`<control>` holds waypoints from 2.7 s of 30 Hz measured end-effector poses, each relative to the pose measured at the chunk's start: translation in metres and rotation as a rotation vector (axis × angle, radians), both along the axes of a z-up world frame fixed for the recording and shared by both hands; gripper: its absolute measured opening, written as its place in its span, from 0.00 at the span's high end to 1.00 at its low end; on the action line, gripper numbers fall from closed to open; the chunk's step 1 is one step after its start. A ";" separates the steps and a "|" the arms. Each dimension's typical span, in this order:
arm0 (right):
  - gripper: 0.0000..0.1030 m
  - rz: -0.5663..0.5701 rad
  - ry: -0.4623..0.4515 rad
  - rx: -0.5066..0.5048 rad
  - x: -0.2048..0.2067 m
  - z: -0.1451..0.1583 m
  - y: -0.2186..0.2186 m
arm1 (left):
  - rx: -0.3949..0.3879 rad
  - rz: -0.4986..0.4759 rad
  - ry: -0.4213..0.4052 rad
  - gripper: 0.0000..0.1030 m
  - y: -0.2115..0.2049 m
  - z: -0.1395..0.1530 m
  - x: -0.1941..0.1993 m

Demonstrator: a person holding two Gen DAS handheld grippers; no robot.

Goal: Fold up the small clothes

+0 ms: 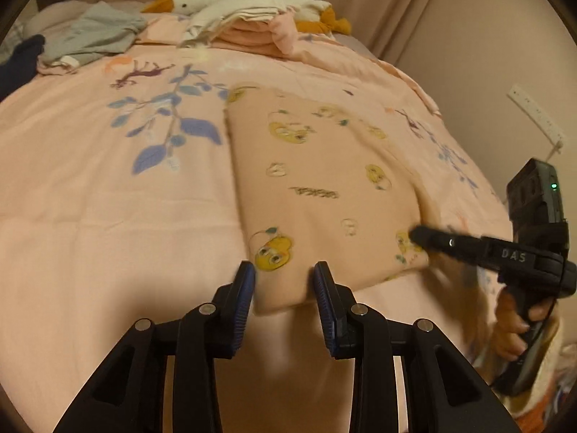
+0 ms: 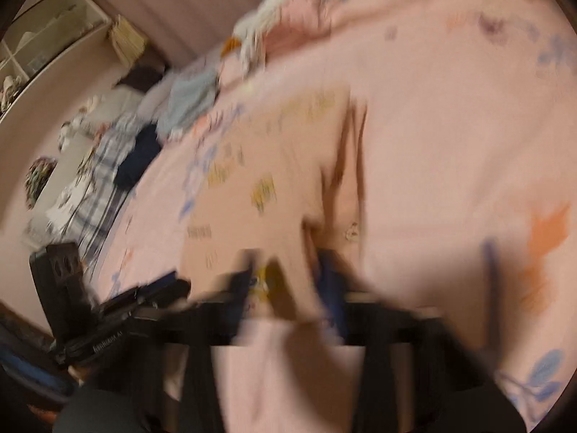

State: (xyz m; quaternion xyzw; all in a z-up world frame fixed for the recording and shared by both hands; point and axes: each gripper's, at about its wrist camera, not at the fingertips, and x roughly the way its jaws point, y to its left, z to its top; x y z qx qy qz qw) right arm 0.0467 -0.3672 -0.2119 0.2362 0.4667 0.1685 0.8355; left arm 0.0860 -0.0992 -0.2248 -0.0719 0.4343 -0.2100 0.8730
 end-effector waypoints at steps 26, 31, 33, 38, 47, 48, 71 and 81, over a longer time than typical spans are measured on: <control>0.81 -0.010 -0.064 -0.136 0.050 0.041 0.017 | 0.022 -0.125 -0.137 0.69 -0.036 0.064 0.026; 0.93 -0.158 0.045 -0.020 0.064 0.006 -0.008 | 0.068 -0.148 0.031 0.69 -0.039 -0.003 0.036; 0.93 -0.192 0.068 -0.023 0.069 0.018 -0.020 | 0.048 -0.142 0.031 0.69 -0.027 -0.001 0.028; 0.75 -0.222 -0.118 -0.061 0.072 0.059 -0.027 | -0.092 -0.098 0.008 0.69 0.000 0.030 0.026; 0.64 -0.202 0.035 -0.051 0.089 0.020 -0.017 | 0.089 -0.089 0.046 0.69 -0.020 0.005 0.036; 0.60 -0.189 0.000 -0.012 0.083 0.029 -0.017 | 0.093 -0.085 0.028 0.68 -0.019 0.009 0.034; 0.34 0.069 0.019 -0.269 -0.007 0.012 0.028 | -0.006 -0.075 0.116 0.32 0.007 0.011 0.031; 0.11 -0.170 0.113 0.270 0.049 0.022 -0.066 | -0.449 -0.070 0.339 0.08 0.052 0.008 0.124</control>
